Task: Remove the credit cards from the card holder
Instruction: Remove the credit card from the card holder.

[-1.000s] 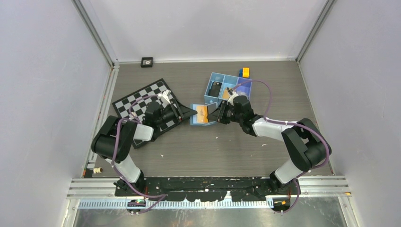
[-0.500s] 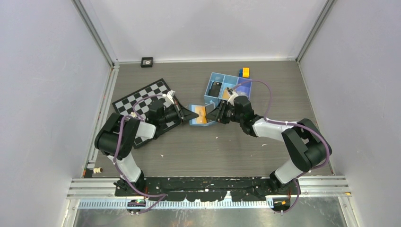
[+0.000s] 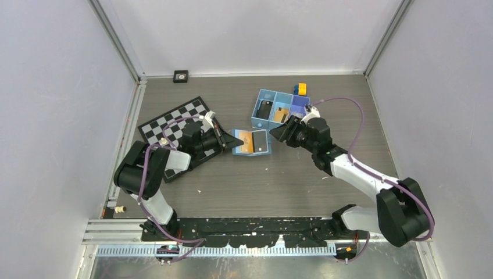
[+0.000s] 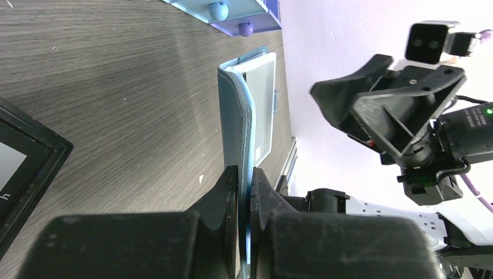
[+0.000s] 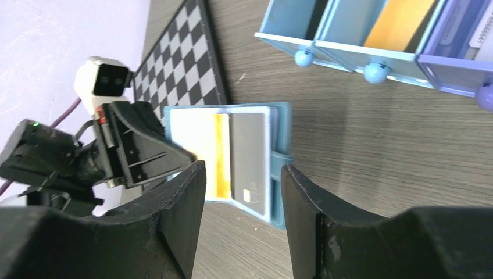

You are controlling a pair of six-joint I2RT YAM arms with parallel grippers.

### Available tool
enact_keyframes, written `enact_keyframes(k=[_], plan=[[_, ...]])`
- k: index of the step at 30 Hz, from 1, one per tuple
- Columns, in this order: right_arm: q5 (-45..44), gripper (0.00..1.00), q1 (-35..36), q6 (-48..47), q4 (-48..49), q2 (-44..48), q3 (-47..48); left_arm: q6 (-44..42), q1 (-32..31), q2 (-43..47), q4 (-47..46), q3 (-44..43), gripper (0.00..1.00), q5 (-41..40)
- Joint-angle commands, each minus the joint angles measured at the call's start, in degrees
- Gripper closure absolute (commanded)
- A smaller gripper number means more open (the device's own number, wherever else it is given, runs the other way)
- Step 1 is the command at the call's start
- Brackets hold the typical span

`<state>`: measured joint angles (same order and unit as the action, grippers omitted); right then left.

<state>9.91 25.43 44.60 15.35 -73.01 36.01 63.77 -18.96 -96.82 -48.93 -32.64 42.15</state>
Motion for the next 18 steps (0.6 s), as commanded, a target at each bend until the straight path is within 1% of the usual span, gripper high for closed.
enact_keyframes(k=[1,4,9,13,18], plan=[[3.71,0.47,0.58,-2.91,4.92,3.01,-0.4,-1.37,0.33,2.41,-1.33,-1.02,1.0,0.53],[10.19,0.48,2.16,-1.83,8.83,-0.98,1.11,-1.19,0.33,2.31,-1.89,-1.26,1.0,1.03],[17.0,0.48,3.13,1.59,12.19,-9.66,3.94,0.31,0.09,1.71,-4.7,-1.21,1.0,2.15],[19.36,0.49,3.13,3.64,13.56,-14.78,5.46,1.91,-0.43,0.92,-7.31,-1.6,1.0,3.36],[19.79,0.5,3.12,4.22,13.64,-16.79,6.06,2.26,-0.79,2.02,-8.47,-1.32,1.0,3.76]])
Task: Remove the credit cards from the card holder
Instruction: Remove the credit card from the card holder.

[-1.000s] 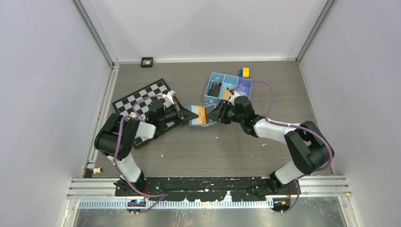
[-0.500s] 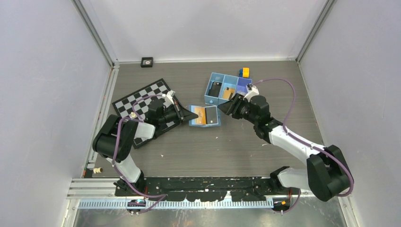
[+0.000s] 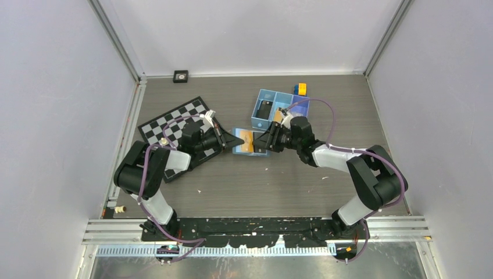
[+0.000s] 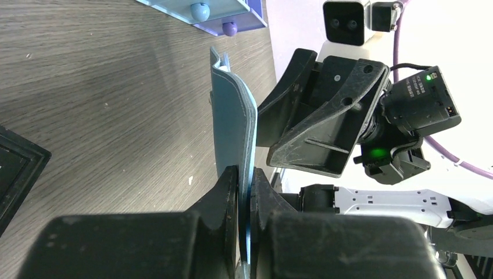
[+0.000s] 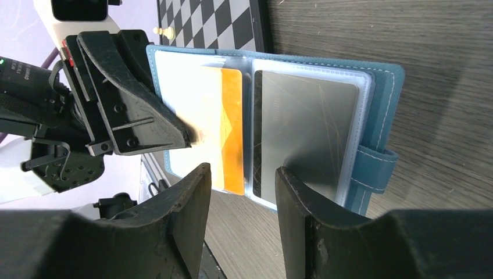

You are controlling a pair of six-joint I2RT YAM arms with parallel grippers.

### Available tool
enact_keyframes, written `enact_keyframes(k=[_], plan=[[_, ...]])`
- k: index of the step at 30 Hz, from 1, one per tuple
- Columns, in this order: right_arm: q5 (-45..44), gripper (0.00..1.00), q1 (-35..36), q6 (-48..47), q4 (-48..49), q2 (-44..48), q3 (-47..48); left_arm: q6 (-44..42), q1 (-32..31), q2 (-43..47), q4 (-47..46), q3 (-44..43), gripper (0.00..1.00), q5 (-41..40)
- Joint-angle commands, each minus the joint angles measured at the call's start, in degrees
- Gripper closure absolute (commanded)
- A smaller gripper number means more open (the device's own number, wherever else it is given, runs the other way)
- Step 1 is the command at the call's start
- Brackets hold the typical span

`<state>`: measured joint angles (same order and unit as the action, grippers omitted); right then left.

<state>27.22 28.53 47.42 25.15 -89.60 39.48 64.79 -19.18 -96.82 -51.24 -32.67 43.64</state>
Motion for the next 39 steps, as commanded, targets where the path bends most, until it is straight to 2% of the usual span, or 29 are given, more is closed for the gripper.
enact_keyframes(k=[1,13,19,24,26,30,39], plan=[[2.48,0.51,-0.07,1.46,4.23,-0.26,2.47,1.38,-0.66,2.18,-6.52,-1.29,1.0,2.43],[5.99,0.56,-0.83,6.24,12.36,-1.89,0.96,10.4,-1.56,-2.8,-22.01,-1.45,1.0,5.06],[7.51,0.72,-1.12,8.47,17.32,-1.57,-0.42,10.68,-1.56,-3.62,-21.88,-1.76,1.0,5.14],[9.56,0.94,-1.31,12.6,25.64,-2.66,-1.7,11.09,-1.5,-4.04,-22.43,-1.72,1.0,5.14],[9.57,0.99,-1.59,12.99,26.59,-2.52,-2.17,11.35,-1.41,-4.21,-22.7,-1.67,0.95,5.14],[7.84,1.0,-2.92,13.0,26.13,-1.33,-3.44,12.2,-0.76,-4.5,-23.95,-1.16,0.86,4.92],[3.6,1.0,-6.81,12.62,21.69,0.25,-5.39,12.92,0.77,-4.34,-25.4,0.04,0.86,4.12]])
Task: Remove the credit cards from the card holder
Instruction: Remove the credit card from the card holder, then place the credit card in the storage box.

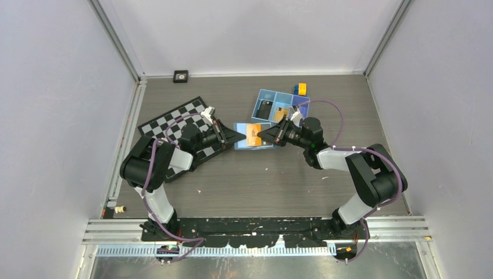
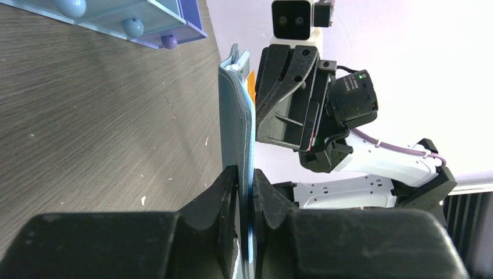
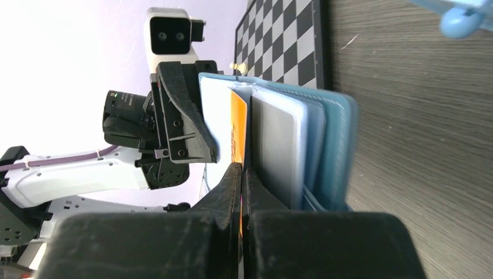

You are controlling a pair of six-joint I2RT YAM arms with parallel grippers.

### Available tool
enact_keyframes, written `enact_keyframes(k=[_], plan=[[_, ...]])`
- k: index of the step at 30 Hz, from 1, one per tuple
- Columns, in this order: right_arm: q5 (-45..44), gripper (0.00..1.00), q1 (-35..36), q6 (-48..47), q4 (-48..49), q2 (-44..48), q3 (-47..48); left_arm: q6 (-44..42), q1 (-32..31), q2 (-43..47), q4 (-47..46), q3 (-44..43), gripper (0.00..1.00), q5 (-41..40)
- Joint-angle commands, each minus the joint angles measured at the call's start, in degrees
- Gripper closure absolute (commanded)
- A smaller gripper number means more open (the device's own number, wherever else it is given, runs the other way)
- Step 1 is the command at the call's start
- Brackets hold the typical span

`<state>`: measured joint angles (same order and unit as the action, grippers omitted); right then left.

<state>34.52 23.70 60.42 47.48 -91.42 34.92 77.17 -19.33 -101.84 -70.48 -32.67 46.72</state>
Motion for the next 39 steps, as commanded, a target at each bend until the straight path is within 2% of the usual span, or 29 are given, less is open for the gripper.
enact_keyframes(k=[1,5,8,15,19,28,39], plan=[[-4.13,0.99,-2.26,-0.46,-1.12,2.33,-1.08,0.58,1.22,0.84,-6.16,0.31,0.86,0.82],[-5.64,1.0,-3.36,-1.29,-3.01,4.13,-1.96,0.17,1.73,0.99,-5.5,0.82,0.86,0.48],[-7.4,1.0,-4.09,-2.22,-4.64,6.16,-2.68,-1.7,1.84,1.29,-1.25,0.69,0.87,0.07],[-15.56,1.0,-4.7,-9.3,-16.6,15.74,-2.86,-7.48,1.92,4.2,8.9,0.39,0.87,-1.22],[-21.69,1.0,-4.78,-12.87,-25.91,17.39,0.59,-10.46,1.89,6.29,14.07,0.01,0.9,-1.9],[-28.61,0.99,-6.43,-14.44,-33.32,8.86,11.45,-12.15,1.92,8.63,17.74,0.23,0.91,-2.95],[-27.42,1.0,-9.59,-14.0,-36.56,-6.01,25.4,-11.7,1.67,7.81,17.59,0.4,0.91,-3.39]])
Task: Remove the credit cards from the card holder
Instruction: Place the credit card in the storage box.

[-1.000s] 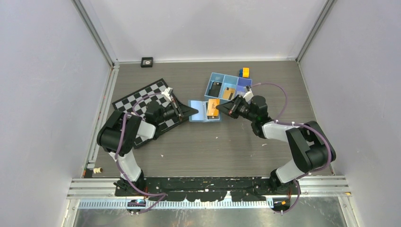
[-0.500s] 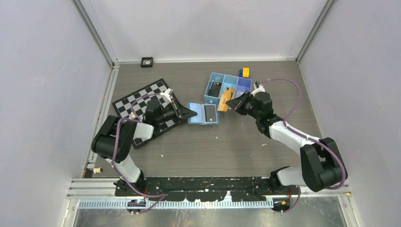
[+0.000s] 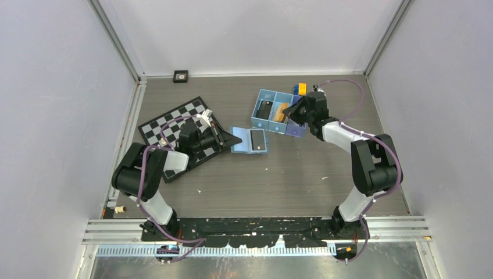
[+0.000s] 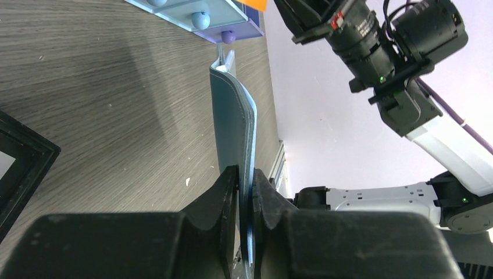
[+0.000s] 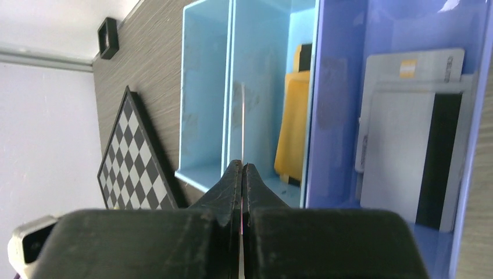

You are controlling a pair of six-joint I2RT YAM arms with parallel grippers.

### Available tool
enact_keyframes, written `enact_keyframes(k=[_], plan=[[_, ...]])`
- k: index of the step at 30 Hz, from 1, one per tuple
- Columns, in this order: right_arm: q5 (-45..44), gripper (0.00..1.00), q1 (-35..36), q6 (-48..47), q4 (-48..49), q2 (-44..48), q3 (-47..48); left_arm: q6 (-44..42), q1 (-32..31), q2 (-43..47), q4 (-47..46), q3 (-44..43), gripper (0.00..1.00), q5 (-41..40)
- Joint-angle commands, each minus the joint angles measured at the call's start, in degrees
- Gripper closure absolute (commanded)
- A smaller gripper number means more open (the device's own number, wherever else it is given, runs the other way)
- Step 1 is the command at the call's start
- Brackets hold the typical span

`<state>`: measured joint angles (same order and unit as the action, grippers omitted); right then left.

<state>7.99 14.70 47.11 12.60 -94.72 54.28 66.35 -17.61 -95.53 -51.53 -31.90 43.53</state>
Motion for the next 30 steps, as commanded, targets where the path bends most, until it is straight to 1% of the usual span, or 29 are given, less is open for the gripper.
enact_keyframes(k=[1,6,12,14,15,18,20,21,24,27,28,30], plan=[[-0.92,0.99,-0.68,-0.82,-1.96,-3.67,7.2,-0.87,-0.14,1.44,-1.38,-0.47,0.91,-0.22],[-0.66,1.0,-1.22,-1.01,-2.27,-7.55,9.72,-0.74,-0.32,1.26,-1.38,-0.59,0.91,-0.31],[3.22,1.0,-1.39,-0.52,-1.7,-11.38,12.69,-0.52,-0.32,1.82,-1.47,-0.49,0.91,-0.34],[3.69,0.95,-1.36,-0.09,-2.16,-11.96,13.73,-0.52,-0.32,1.92,-1.47,-0.5,0.91,-0.34],[3.22,0.9,-1.34,-0.07,-3.05,-12.13,14.25,-0.52,-0.32,1.94,-1.47,-0.45,0.91,-0.39],[0.17,0.72,-1.41,-0.91,-5.53,-11.17,14.96,-0.52,-0.33,2.02,-1.43,-0.57,0.91,-0.37],[-1.1,0.62,-1.38,-1.9,-7.09,-10.06,14.89,-0.71,-0.37,1.97,-1.24,-0.62,0.91,-0.46],[-1.67,0.59,-1.42,-2.39,-7.93,-9.48,14.89,-0.75,-0.33,1.98,-1.13,-0.67,0.91,-0.51],[-2.45,0.56,-1.45,-3.71,-9.8,-7.09,14.16,-0.91,-0.32,1.89,-1.12,-0.72,0.91,-0.52],[-3.11,0.51,-1.35,-4.74,-10.68,-3.68,11.41,-1.66,-0.32,1.94,-0.1,-1.17,0.91,-0.91],[-3.38,0.5,-1.34,-5.08,-10.98,-2.52,10.47,-1.88,-0.32,1.98,0.22,-1.41,0.91,-0.85],[-4.04,0.48,-1.36,-6.02,-12.0,0.7,8.55,-2.44,-0.32,2.37,1.08,-1.74,0.96,-0.54]])
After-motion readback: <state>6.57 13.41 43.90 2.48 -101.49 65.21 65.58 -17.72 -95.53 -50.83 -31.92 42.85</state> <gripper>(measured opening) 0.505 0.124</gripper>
